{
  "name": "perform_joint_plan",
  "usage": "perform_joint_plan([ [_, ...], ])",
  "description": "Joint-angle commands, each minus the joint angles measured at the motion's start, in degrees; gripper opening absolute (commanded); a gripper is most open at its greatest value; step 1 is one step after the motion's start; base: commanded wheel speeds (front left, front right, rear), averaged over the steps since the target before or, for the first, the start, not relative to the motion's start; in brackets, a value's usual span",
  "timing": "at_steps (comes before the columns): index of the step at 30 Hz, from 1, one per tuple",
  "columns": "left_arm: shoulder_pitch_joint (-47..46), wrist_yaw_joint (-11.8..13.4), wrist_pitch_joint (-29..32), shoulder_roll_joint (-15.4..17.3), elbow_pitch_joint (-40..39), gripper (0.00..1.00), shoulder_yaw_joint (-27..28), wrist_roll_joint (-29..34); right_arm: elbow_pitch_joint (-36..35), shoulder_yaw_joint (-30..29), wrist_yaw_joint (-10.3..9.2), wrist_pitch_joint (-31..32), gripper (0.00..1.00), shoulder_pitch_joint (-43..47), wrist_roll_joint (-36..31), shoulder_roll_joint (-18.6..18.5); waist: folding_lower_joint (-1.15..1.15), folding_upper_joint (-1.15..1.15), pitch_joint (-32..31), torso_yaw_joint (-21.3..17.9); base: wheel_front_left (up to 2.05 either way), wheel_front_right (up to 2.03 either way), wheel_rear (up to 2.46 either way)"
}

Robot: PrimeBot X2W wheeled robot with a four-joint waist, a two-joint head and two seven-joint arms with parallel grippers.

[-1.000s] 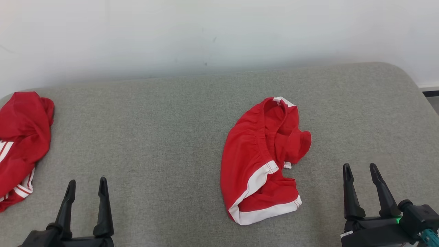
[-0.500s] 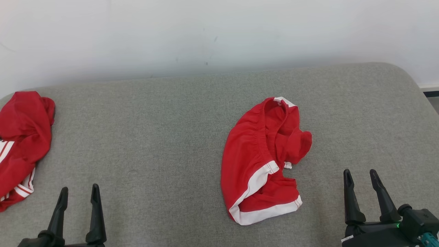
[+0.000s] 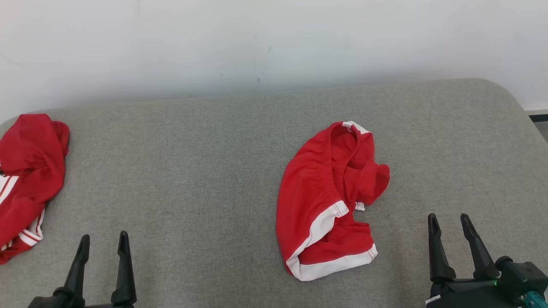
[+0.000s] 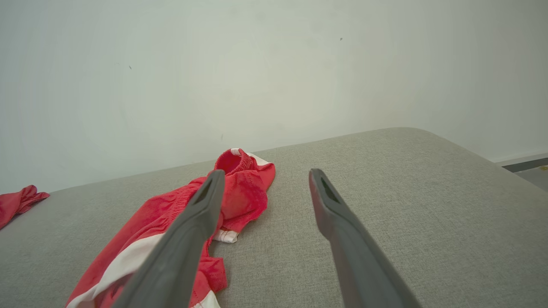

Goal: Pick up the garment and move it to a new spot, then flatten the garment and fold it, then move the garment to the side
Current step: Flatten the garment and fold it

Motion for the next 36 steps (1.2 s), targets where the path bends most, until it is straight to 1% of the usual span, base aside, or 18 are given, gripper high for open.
perform_joint_plan([
  [1,-0.48,-0.28,-0.06,-0.12,0.18,1.00,0.25,0.59,0.13,-0.06,-0.12,-0.03,1.00,0.11,0.17,-0.22,0.00,0.00,-0.01,-0.01,0.00,0.00,0.00],
  [4,-0.54,-0.34,-0.06,-0.18,0.30,1.00,0.26,0.78,0.26,0.00,-0.12,-0.03,1.00,0.01,0.17,-0.17,0.00,0.00,-0.08,-0.09,0.00,0.00,0.00],
  [7,-1.20,-0.52,-0.05,-0.26,0.45,1.00,-1.11,1.14,0.31,0.08,-0.12,-0.03,1.00,-0.03,0.13,-0.10,0.00,0.00,-0.10,-0.19,0.00,0.00,0.00],
  [10,-2.79,-0.72,-0.06,-0.31,1.56,1.00,-4.11,0.75,0.28,0.20,-0.12,-0.03,1.00,-0.07,0.28,-0.24,0.00,0.00,0.08,-0.42,0.00,0.00,0.00],
  [13,-5.79,-0.75,-0.06,-0.33,2.95,1.00,-8.65,1.23,0.26,0.45,-0.12,-0.03,1.00,-0.38,0.43,-0.46,0.00,0.00,0.55,-0.99,0.00,0.00,0.00],
  [14,-5.79,-0.75,-0.06,-0.33,2.95,1.00,-8.65,1.23,0.26,0.45,-0.12,-0.03,1.00,-0.38,0.43,-0.46,0.00,0.00,0.55,-0.99,0.00,0.00,0.00],
  [18,-12.09,-0.71,-0.05,-0.02,6.70,1.00,-16.01,0.46,0.21,0.64,-0.12,-0.03,1.00,-1.00,0.78,-0.58,0.00,0.00,1.72,-2.18,0.00,0.00,0.00],
  [26,-25.88,-0.73,0.24,1.81,18.56,1.00,-32.93,-1.55,0.58,0.09,-0.12,-0.02,1.00,-1.99,1.19,0.05,0.00,0.00,4.50,-5.46,0.00,0.00,0.00],
  [30,-31.50,-0.73,0.99,1.97,23.68,1.00,-38.18,-3.28,0.75,0.05,-0.12,-0.03,1.00,-2.60,1.35,0.47,0.00,0.00,5.60,-7.42,0.00,0.00,0.00],
  [36,-37.77,-0.74,3.81,1.44,30.58,1.00,-44.66,-4.53,1.01,0.03,-0.12,-0.03,1.00,-3.76,1.83,0.85,0.00,0.00,7.23,-10.14,0.00,0.00,0.00],
])
